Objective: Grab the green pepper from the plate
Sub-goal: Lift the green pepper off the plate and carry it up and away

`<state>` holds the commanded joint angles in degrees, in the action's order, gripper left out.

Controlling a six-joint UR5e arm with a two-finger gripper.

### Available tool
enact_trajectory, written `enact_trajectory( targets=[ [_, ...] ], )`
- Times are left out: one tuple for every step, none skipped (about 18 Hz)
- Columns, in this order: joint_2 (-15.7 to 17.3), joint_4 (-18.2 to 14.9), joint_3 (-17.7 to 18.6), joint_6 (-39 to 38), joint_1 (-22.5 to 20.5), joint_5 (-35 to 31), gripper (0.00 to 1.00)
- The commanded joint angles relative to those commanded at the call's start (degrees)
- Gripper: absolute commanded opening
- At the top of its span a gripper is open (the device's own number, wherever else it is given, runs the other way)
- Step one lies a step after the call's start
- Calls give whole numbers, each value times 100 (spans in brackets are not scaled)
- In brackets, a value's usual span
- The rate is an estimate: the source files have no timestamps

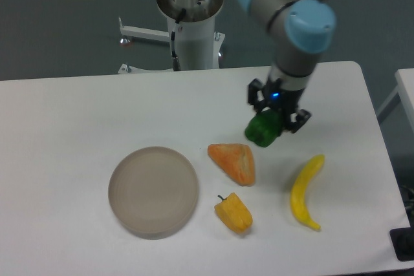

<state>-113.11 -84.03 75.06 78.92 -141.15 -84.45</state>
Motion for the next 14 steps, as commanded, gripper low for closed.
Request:
enact_trajectory(
  targets=[
    [-122, 52, -78, 175, 0, -192, 8],
    [-193, 44, -88, 359, 26, -325, 8],
    [-246, 35, -105, 544, 52, -457, 8],
    [-299, 44, -123, 815, 70, -510, 8],
    [-360, 44, -158, 957, 96, -511, 8],
    [-413, 35, -219, 1072, 131, -511, 8],
    [-440, 35, -281, 1186, 140, -511, 8],
    [-484, 44, -308, 1274, 141, -511, 8],
    [-493, 70, -325, 1284, 141, -511, 8],
    [-502, 157, -317, 1293, 141, -511, 8],
    [-545, 237, -317, 1284, 141, -502, 8],
    [-546, 264, -317, 1284, 141, -502, 8],
    [-546, 264, -325, 1284, 132, -484, 8],
    [-546, 264, -325, 1284, 132, -476, 8]
  ],
)
